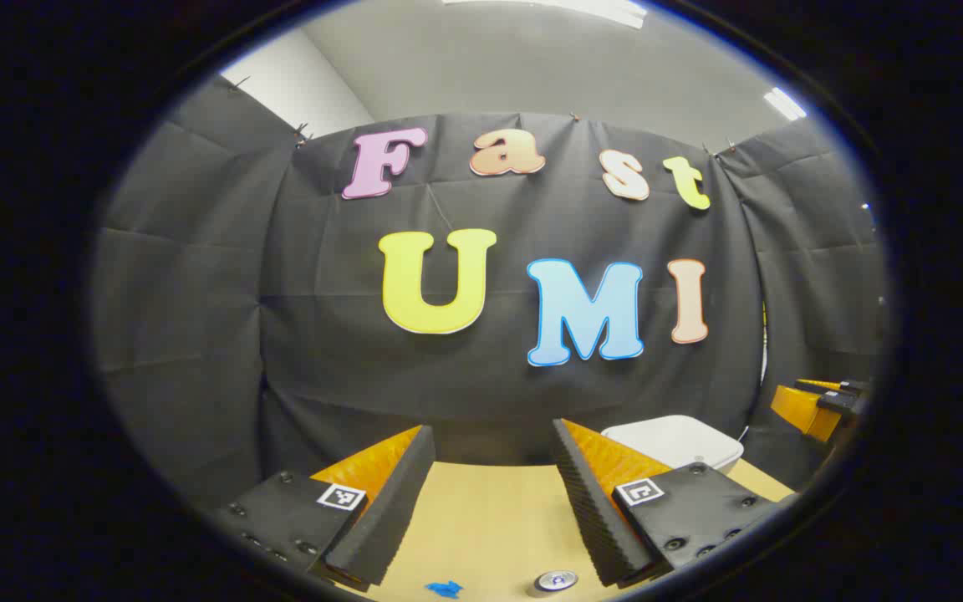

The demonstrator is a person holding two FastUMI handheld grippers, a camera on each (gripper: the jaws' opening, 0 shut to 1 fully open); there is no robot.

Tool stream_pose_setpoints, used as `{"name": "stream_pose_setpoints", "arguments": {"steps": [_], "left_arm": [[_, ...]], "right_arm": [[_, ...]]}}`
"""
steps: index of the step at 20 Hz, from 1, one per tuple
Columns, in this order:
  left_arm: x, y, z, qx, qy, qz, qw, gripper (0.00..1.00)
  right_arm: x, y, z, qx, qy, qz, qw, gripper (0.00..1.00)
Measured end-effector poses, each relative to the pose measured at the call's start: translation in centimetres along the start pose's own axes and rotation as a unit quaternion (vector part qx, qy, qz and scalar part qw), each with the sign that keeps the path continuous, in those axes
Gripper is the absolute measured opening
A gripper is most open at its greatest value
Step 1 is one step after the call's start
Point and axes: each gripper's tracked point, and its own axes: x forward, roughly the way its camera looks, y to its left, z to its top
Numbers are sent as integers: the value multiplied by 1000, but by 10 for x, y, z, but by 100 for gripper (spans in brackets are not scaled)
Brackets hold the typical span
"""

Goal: Press the lid of the desktop garbage bin to open it, pick up the crumpled paper on the desktop and throw it into the bin, then pick up the pop can on the desktop and drop it into the bin, and finally close the garbage bin lid.

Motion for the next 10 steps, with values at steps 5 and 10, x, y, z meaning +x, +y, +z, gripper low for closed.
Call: {"name": "stream_pose_setpoints", "arguments": {"steps": [5, 10], "left_arm": [[6, 2, 0, 3, -3, 3, 1000, 93], [12, 11, -1, 2, -3, 7, 1000, 93]], "right_arm": [[3, 3, -3, -2, 9, 2, 1000, 54], [7, 11, -8, -16, 12, 10, 1000, 54]]}}
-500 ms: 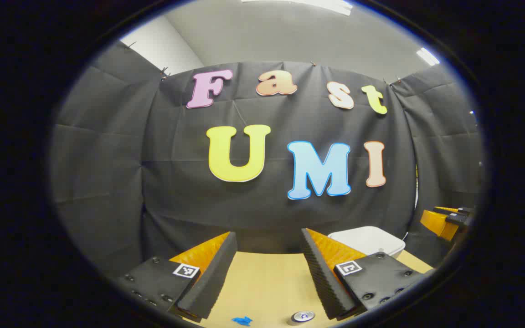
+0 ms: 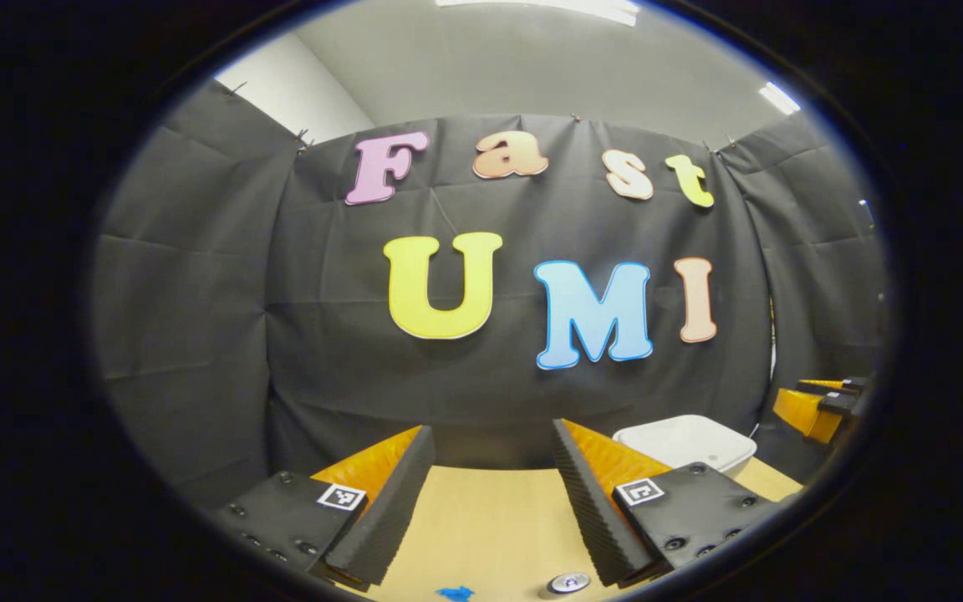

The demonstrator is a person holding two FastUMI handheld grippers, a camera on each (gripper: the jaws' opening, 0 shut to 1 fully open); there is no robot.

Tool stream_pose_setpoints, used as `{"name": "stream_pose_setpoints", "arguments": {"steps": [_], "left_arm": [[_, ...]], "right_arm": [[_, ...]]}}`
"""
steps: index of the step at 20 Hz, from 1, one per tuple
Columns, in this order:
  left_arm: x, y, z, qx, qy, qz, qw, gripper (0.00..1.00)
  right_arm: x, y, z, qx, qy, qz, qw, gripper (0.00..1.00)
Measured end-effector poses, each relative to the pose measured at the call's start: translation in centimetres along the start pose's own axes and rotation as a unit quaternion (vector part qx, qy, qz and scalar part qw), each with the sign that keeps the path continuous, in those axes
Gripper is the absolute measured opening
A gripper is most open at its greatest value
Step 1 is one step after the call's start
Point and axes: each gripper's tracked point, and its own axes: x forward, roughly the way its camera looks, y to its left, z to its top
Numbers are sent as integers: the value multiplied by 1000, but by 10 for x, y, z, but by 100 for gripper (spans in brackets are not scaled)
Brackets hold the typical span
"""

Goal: Press the lid of the desktop garbage bin to open it, pick up the crumpled paper on the desktop and throw it into the bin, then pick up the pop can on the desktop and drop it into the bin, and finally close the garbage bin lid.

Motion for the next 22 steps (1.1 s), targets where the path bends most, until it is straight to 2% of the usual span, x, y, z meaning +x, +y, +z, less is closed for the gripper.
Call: {"name": "stream_pose_setpoints", "arguments": {"steps": [7, 11, 15, 17, 18, 22], "left_arm": [[10, 1, -5, 3, 4, -2, 1000, 93], [10, -1, -1, 7, -3, -16, 1000, 93], [10, 8, 6, 26, -12, -22, 999, 93], [12, 9, 9, 36, -14, -20, 999, 93], [13, 7, 9, 39, -14, -19, 999, 100], [12, -3, 9, 32, -16, -22, 999, 100]], "right_arm": [[10, 12, -3, -10, 10, 14, 1000, 54], [14, 12, -5, -20, 16, 18, 1000, 54], [10, 9, -2, -29, 17, 15, 999, 55], [17, 9, -6, -28, 21, 20, 999, 39], [18, 10, -9, -28, 24, 23, 999, 39], [18, 13, -9, -35, 30, 31, 998, 39]]}}
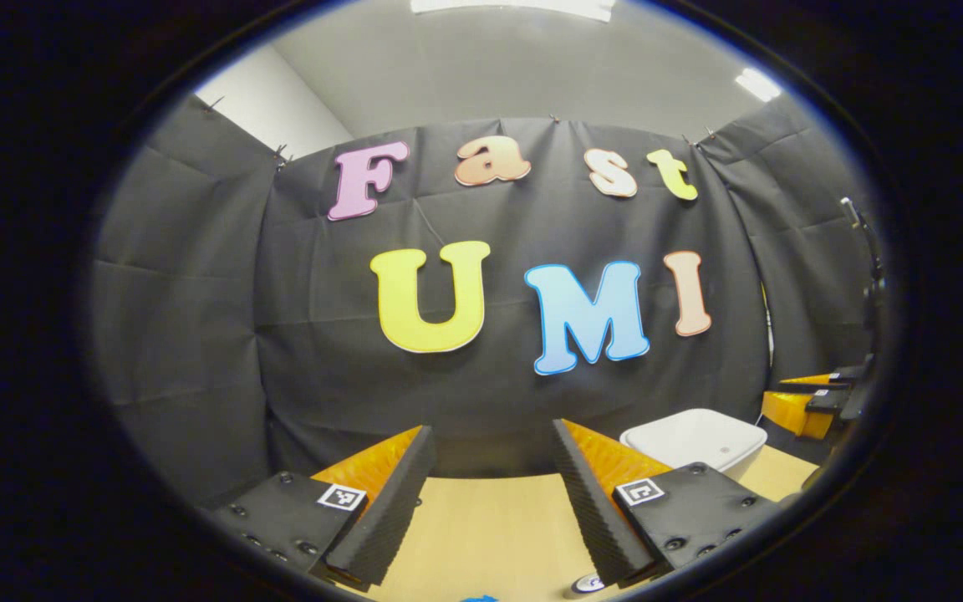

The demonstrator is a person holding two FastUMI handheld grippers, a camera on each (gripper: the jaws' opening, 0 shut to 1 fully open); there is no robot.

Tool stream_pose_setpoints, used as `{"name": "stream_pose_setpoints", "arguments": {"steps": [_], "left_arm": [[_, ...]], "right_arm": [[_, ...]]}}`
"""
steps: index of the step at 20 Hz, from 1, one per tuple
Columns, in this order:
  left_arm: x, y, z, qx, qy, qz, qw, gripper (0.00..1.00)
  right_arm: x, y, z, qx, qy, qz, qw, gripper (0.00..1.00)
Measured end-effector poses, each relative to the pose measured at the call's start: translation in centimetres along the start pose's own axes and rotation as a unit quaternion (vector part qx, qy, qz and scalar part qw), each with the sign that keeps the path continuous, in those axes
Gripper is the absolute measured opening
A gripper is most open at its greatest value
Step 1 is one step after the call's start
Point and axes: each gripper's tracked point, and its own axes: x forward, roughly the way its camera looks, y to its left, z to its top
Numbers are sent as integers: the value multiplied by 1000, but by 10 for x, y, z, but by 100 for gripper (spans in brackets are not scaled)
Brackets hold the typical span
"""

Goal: Press the lid of the desktop garbage bin to open it, pick up the crumpled paper on the desktop and throw it into the bin, then pick up the pop can on the desktop and drop it into the bin, and finally close the garbage bin lid.

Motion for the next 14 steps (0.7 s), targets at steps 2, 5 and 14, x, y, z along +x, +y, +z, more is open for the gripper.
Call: {"name": "stream_pose_setpoints", "arguments": {"steps": [2, 5, 14], "left_arm": [[0, -3, 1, -2, -2, 0, 1000, 100], [1, -8, 1, -3, -3, -4, 1000, 100], [4, -16, -3, -9, 0, -14, 1000, 100]], "right_arm": [[1, 2, -3, 1, 2, 4, 1000, 39], [4, 5, -15, 3, 22, 13, 1000, 39], [14, -17, -21, 11, 40, -29, 999, 18]]}}
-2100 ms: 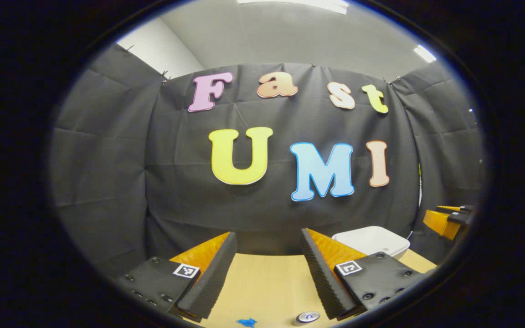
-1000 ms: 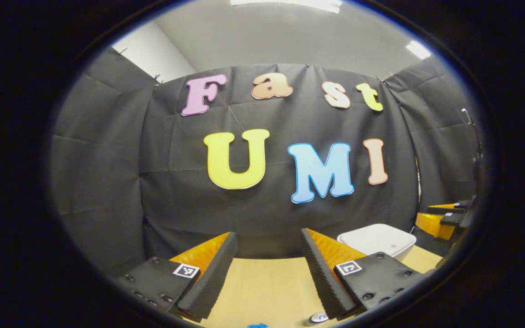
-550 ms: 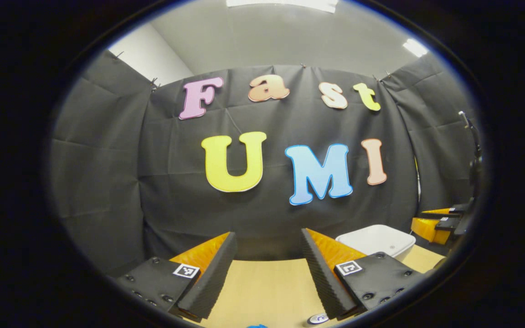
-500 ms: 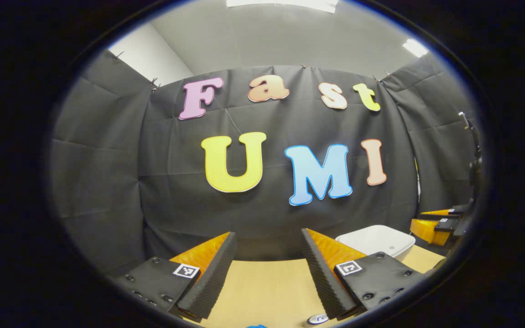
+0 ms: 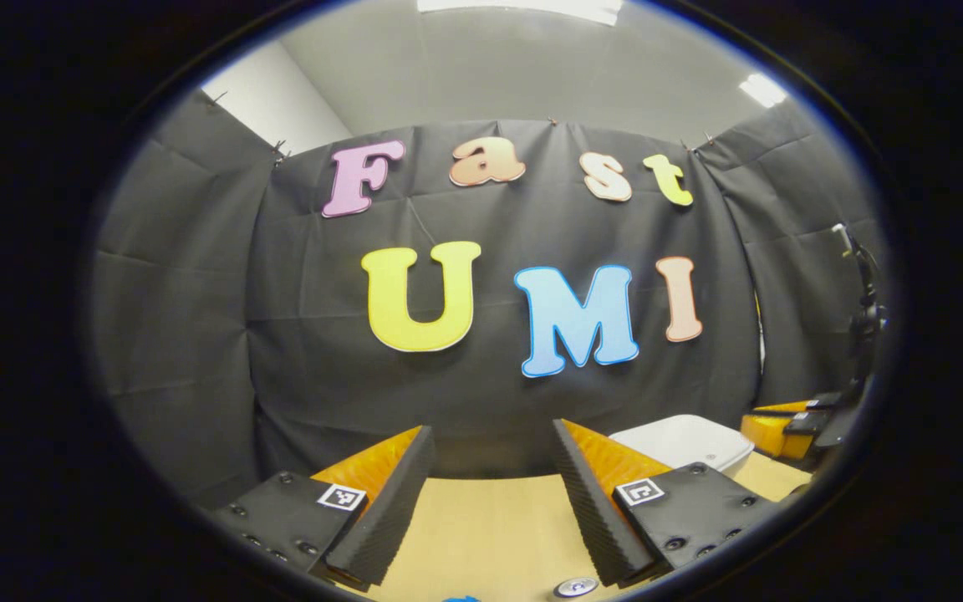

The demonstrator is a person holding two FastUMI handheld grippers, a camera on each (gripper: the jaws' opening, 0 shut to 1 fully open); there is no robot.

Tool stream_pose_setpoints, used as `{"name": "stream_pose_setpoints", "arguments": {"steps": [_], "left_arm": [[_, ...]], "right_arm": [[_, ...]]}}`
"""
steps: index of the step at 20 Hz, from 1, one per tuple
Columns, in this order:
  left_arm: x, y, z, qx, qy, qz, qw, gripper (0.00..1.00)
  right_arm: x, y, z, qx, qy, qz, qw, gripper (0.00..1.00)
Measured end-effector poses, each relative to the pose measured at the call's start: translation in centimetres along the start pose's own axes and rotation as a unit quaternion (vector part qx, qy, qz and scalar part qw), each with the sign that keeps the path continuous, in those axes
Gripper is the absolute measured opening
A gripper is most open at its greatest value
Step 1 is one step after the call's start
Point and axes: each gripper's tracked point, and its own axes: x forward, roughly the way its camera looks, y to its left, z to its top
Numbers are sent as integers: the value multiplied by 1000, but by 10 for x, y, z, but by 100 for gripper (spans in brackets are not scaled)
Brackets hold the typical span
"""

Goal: Press the lid of the desktop garbage bin to open it, pick up the crumpled paper on the desktop and throw it into the bin, then pick up the pop can on the desktop and drop it into the bin, and finally close the garbage bin lid.

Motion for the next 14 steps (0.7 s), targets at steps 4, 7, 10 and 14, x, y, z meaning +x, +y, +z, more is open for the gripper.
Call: {"name": "stream_pose_setpoints", "arguments": {"steps": [4, 7, 10, 14], "left_arm": [[1, 0, -2, 0, 0, -2, 1000, 95], [2, 1, -2, -3, 2, -1, 1000, 100], [3, 3, -4, -6, 4, 0, 1000, 100], [1, 6, -6, -9, 7, 5, 1000, 100]], "right_arm": [[11, 9, -13, 18, 17, 25, 999, 10], [22, 8, -17, 5, 24, 26, 999, 9], [35, 14, -31, -1, 43, 39, 998, 9], [48, 14, -46, -2, 61, 42, 997, 9]]}}
